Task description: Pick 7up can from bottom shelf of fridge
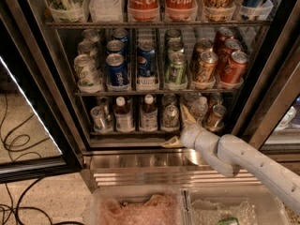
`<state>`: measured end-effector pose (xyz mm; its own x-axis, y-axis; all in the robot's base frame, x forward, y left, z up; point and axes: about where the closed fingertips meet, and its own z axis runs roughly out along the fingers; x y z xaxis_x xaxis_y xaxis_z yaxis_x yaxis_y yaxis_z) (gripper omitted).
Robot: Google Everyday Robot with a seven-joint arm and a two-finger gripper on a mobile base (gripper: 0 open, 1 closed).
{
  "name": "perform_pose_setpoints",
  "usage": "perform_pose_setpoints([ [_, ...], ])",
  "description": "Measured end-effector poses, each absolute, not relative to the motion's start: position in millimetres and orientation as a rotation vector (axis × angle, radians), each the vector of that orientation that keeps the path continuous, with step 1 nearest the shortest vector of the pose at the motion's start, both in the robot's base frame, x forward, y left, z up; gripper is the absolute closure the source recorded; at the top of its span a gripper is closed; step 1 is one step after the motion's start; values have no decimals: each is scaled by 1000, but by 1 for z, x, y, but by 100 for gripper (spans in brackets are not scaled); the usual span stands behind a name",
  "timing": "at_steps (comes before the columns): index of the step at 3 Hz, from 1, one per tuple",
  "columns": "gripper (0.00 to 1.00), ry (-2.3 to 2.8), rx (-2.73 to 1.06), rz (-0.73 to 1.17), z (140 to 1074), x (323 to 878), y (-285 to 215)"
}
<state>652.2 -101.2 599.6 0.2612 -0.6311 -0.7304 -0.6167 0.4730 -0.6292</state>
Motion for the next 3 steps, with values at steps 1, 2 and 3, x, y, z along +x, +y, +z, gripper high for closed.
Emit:
perform_pose_setpoints([
  [1, 0, 1402, -1267, 65, 592, 646, -82],
  [2, 0, 1408, -1258, 70, 589, 647, -82],
  [3, 0, 1418, -1217, 61, 588, 654, -81],
])
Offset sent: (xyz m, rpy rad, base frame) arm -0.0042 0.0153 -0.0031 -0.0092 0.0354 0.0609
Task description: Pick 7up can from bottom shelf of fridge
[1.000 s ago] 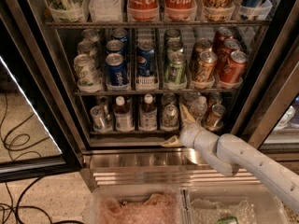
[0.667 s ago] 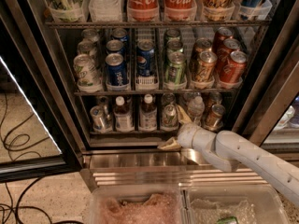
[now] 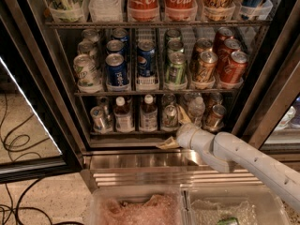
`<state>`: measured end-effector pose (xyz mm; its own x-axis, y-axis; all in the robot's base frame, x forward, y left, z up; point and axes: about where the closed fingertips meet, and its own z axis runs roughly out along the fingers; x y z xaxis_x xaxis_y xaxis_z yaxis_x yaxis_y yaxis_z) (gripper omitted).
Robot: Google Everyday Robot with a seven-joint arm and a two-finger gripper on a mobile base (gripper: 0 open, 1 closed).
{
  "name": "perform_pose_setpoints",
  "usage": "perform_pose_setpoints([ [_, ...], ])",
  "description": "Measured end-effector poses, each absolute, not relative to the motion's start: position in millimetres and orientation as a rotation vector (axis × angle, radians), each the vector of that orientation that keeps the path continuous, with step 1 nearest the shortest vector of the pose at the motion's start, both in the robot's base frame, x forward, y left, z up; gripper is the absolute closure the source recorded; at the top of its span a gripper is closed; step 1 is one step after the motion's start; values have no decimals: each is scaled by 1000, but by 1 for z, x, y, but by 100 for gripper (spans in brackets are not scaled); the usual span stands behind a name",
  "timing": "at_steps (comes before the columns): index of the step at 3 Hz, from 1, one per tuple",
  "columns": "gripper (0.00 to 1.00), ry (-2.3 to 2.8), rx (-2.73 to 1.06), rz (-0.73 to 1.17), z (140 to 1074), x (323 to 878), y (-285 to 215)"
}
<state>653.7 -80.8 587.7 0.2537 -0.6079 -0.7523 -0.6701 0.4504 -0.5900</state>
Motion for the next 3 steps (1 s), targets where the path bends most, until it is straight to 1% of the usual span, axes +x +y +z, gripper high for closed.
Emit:
perform_pose_setpoints([
  [3, 0, 1432, -1070, -31, 598, 668, -95],
])
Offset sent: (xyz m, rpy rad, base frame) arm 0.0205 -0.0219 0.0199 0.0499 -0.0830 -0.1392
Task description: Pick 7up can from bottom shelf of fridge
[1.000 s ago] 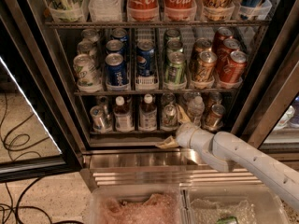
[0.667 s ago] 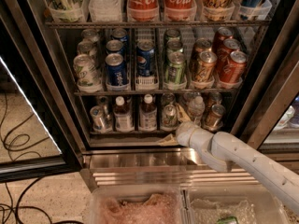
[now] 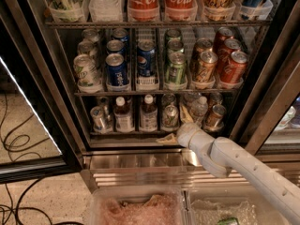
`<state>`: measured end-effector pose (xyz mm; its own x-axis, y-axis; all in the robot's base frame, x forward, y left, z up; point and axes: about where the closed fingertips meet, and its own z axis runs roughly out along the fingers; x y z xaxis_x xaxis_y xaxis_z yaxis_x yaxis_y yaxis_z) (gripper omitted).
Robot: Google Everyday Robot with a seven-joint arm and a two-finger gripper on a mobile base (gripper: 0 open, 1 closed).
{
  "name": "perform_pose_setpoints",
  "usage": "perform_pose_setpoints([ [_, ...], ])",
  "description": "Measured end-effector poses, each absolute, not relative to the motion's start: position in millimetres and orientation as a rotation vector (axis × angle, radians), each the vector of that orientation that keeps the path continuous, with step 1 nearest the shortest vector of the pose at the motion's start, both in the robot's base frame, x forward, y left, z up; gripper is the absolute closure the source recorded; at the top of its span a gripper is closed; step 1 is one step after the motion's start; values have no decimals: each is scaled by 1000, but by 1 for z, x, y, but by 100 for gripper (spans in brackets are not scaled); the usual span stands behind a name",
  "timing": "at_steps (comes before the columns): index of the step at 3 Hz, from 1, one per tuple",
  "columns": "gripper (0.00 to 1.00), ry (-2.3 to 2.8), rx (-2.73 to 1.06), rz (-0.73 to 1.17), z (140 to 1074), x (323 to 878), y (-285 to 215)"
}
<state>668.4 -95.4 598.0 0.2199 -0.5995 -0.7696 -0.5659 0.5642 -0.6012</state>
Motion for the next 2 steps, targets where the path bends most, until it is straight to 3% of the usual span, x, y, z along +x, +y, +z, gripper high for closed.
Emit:
perform_pose_setpoints([
  [2, 0, 1434, -1120, -35, 590, 645, -67],
])
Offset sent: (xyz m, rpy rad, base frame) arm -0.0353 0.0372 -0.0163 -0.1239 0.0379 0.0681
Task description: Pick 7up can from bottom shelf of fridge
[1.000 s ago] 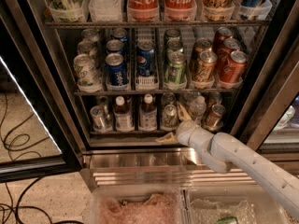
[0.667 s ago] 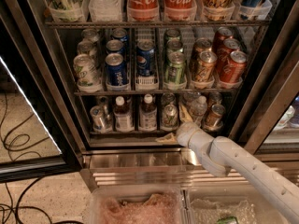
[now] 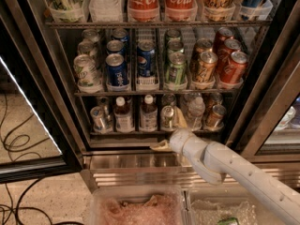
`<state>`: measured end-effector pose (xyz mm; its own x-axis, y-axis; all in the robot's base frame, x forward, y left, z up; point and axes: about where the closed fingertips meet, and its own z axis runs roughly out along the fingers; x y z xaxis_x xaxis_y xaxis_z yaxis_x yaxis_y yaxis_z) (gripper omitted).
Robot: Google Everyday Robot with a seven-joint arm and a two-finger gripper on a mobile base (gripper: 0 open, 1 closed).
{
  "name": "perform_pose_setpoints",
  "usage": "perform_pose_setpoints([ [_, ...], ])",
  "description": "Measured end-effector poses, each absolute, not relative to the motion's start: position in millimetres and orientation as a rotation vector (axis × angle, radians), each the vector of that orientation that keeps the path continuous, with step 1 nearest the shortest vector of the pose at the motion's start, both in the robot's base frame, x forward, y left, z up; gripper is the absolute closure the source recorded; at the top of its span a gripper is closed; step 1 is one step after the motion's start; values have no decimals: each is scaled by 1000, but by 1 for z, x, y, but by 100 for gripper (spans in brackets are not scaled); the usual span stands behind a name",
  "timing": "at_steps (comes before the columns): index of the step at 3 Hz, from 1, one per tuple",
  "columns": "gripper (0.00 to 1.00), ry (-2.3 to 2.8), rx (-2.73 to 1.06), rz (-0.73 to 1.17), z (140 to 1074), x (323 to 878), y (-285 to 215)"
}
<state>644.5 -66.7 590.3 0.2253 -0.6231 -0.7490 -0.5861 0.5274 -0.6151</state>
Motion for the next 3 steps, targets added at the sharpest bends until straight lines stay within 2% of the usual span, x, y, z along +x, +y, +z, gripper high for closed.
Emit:
perform_pose_setpoints([
  [3, 0, 1464, -1045, -12, 585, 627, -66],
])
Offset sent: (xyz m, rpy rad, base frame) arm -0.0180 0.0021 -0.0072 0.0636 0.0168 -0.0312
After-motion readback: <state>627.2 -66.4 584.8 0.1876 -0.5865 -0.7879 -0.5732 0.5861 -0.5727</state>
